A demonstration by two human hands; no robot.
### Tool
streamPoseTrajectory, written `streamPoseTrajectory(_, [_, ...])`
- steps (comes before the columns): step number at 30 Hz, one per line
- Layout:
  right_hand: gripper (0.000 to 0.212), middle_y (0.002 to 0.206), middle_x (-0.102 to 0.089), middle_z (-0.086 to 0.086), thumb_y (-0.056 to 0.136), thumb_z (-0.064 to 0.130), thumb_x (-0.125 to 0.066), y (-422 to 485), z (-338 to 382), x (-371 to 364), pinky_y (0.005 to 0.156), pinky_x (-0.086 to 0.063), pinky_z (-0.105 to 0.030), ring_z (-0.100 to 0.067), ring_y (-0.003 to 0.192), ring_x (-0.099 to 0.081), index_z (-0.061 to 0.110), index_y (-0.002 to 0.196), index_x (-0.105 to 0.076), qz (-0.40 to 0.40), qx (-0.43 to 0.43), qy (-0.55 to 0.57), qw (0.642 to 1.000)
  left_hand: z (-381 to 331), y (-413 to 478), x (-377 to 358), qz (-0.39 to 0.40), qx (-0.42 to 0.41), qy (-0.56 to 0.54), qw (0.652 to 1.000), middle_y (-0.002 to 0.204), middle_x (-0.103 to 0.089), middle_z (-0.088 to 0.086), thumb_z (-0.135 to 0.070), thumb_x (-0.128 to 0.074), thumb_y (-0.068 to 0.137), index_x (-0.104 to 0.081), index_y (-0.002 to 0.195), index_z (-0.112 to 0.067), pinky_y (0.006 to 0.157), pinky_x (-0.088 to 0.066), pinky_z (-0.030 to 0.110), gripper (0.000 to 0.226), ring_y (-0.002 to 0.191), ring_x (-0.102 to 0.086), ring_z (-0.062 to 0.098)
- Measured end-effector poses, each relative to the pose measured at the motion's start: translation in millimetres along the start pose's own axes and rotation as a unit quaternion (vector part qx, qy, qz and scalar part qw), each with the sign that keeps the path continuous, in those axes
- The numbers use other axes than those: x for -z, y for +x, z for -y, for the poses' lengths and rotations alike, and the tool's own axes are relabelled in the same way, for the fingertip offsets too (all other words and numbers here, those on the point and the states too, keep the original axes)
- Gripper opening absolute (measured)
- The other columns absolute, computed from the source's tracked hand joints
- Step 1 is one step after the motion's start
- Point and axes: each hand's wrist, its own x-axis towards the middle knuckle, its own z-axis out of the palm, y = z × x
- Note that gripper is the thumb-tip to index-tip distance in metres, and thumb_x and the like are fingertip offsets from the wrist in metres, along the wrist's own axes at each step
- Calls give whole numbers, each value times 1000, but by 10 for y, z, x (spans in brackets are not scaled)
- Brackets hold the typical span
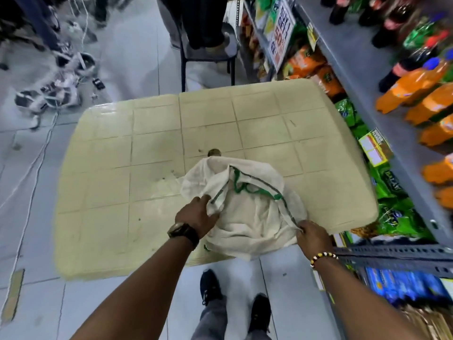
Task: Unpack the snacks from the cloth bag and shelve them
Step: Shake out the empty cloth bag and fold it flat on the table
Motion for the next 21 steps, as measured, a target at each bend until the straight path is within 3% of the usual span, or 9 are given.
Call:
streamPoseTrajectory(5, [24,111,-72,-16,89,9,-61,43,59,64,86,-52,-36,-35,100,-67,9,110,-74,-30,-33,50,998,-65,295,35,18,-13,54,998,110,-65,1,-39,-44,88,-61,109,-28,70,-48,34,29,95,-64,29])
streamPoseTrajectory(8, [25,108,-72,-15,92,9,-60,64,86,193,85,-54,-37,-35,98,-66,14,111,-74,-52,-44,65,996,-80,386,85,32,-18,65,997,104,-65,5,-26,-39,86,-61,98,-19,67,-46,33,25,90,-64,31])
streamPoseTrajectory(14, [15,95,-77,-13,85,13,-72,168,354,730,81,-55,-33,-30,91,-72,9,98,-79,-140,-52,115,982,-2,430,631,-29,-36,15,999,107,-59,6,-40,-47,93,-60,101,-18,73,-47,34,27,93,-62,31])
streamPoseTrajectory(18, [9,86,-78,-10,79,12,-76,339,721,1328,77,-53,-31,-28,85,-73,9,87,-80,-197,-14,140,970,191,502,1473,-103,-44,7,994,106,-62,5,-44,-50,93,-63,100,-22,71,-44,32,27,94,-63,30])
streamPoseTrajectory(21, [11,91,-77,-15,81,9,-72,483,1001,1747,81,-53,-35,-32,91,-71,4,89,-78,-237,-3,157,959,313,529,2130,-138,-32,25,990,101,-66,7,-39,-49,91,-62,90,-18,67,-44,32,24,85,-62,30])
